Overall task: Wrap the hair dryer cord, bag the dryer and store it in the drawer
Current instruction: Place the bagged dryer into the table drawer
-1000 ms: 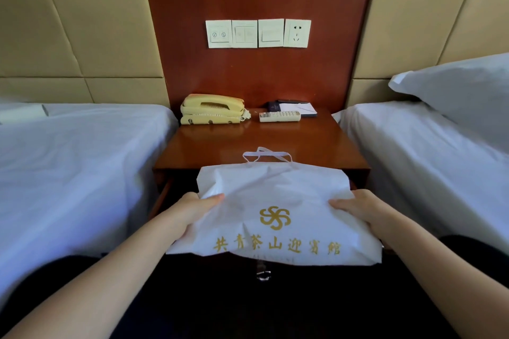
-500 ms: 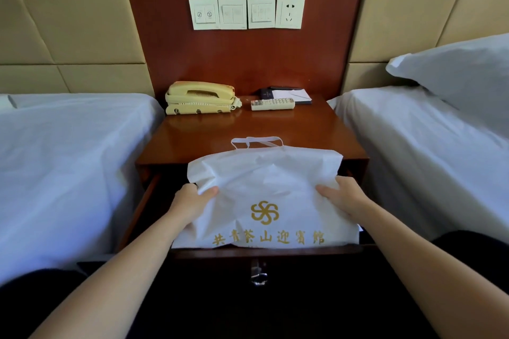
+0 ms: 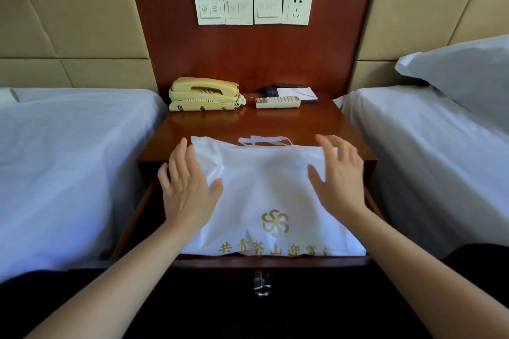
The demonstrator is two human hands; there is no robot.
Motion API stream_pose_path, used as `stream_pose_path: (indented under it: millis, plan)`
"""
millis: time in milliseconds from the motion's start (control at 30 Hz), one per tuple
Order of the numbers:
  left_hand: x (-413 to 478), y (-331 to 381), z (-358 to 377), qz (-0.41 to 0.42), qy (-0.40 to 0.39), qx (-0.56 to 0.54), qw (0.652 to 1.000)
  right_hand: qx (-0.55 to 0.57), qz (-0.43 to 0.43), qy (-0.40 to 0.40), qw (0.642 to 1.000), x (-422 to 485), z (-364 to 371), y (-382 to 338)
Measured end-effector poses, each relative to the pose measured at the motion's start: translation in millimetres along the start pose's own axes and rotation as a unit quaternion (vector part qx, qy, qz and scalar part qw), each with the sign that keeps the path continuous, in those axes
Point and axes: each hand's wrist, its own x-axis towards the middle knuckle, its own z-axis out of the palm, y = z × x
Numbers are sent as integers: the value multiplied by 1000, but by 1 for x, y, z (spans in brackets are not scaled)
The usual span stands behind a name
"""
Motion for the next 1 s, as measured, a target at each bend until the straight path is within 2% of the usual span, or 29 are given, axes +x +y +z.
stream_pose_path:
  millis: [67, 133, 233, 267, 300, 367, 567, 667, 767, 900, 1000]
  plan:
    - [12, 12, -1, -14, -10, -4, 1000, -23, -65, -62, 996, 18, 10, -7]
    - [23, 26, 0, 40, -33, -1, 999, -35, -52, -163, 985, 36, 23, -15]
    - [31, 46, 9, 151, -165, -29, 974, -44, -43, -279, 958, 39, 50, -14]
    - [30, 50, 16, 173, -210, -33, 962, -51, -56, -289, 954, 32, 56, -12]
    - [28, 51, 22, 190, -242, -31, 951, -65, -80, -264, 959, 25, 60, -10]
    - [24, 51, 34, 211, -252, -29, 944, -70, -107, -211, 969, 17, 63, -3]
    - [-2, 39, 52, 246, -158, -20, 956, -70, -142, -160, 974, 0, 60, 0]
    - [-12, 35, 52, 267, -148, -27, 952, -60, -166, -162, 971, -13, 57, -7]
    - [-20, 36, 48, 266, -139, -19, 954, -55, -154, -179, 970, -19, 54, -10]
    - [-27, 38, 43, 248, -172, -15, 953, -58, -153, -202, 966, -22, 53, -9]
    - [-24, 44, 35, 206, -216, -57, 953, -42, -151, -231, 960, -18, 52, -10]
